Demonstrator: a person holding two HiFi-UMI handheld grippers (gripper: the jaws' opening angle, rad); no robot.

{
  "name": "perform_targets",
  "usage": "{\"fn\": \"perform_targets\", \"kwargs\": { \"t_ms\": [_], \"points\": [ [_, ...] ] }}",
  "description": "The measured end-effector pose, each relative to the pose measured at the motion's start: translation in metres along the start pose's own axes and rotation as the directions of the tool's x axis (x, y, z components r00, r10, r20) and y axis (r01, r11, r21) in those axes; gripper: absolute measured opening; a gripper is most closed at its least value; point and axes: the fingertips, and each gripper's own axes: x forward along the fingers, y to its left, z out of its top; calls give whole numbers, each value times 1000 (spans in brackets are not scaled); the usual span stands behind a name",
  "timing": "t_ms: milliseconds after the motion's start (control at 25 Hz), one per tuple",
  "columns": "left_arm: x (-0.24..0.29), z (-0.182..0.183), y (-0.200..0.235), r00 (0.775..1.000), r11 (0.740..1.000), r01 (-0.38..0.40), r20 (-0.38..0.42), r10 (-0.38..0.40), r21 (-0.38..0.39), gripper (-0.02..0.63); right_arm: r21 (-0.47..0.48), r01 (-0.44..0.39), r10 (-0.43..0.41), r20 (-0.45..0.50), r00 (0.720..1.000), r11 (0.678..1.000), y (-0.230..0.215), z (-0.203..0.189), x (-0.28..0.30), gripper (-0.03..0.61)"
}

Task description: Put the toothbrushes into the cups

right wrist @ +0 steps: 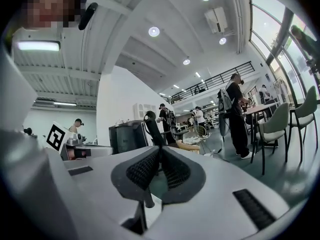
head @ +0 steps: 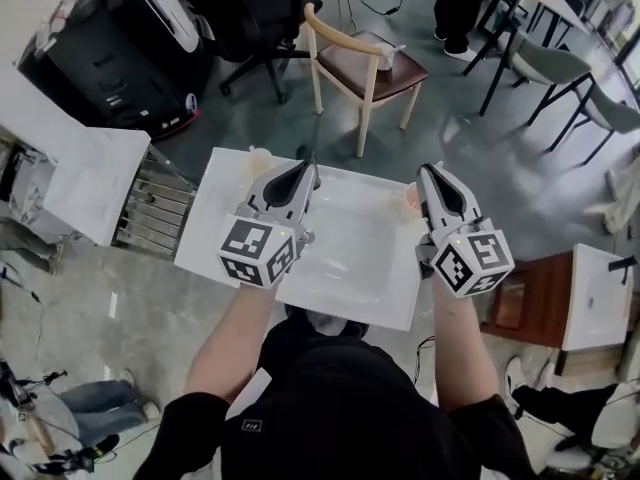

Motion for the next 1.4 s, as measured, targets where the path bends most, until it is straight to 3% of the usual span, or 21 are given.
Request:
{"fn": "perform_targets", "kwargs": {
  "t_ms": [240, 400, 600, 800, 1160, 1400],
  "points": [
    [-32, -8, 57, 1000, 1000, -2, -4, 3, 19, 15, -22, 5, -5, -17, 1000, 1000, 50, -5, 39, 38],
    [-58, -11, 120, 1000, 999, 27, 4, -27, 17, 15, -22, 48, -49, -20, 999, 999, 93, -11, 81, 38],
    [-96, -27, 211, 998, 999, 44, -44, -44, -4, 15, 3, 79, -79, -27, 997, 997, 156, -24, 134, 38],
    [-130, -47, 272, 996, 999, 23, -83, -25, -23, 15, 15, 63, -62, -68, 996, 998, 211, -50, 178, 38],
    [-146, -56, 310, 994, 998, -51, -95, 47, -36, 15, 24, -61, 63, -105, 992, 998, 256, -61, 223, 38],
    [-146, -90, 322, 972, 995, -75, -227, 58, -64, 17, 49, -101, 106, -127, 986, 994, 267, -70, 237, 38]
  ]
}}
